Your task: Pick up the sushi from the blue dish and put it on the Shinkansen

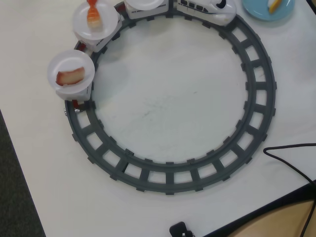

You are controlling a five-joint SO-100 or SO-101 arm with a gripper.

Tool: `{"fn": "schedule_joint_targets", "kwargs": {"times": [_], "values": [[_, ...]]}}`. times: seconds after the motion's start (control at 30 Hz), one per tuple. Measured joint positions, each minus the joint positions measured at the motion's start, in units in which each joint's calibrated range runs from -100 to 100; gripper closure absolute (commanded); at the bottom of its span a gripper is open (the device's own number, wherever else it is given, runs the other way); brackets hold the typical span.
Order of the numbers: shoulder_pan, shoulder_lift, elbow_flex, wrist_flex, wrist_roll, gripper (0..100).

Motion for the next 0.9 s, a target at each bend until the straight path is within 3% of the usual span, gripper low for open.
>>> {"fn": "schedule_joint_targets", "kwargs": {"times": [0.9], "values": [[0.0,0.34,0.0,-0.17,0.0,66]]}}
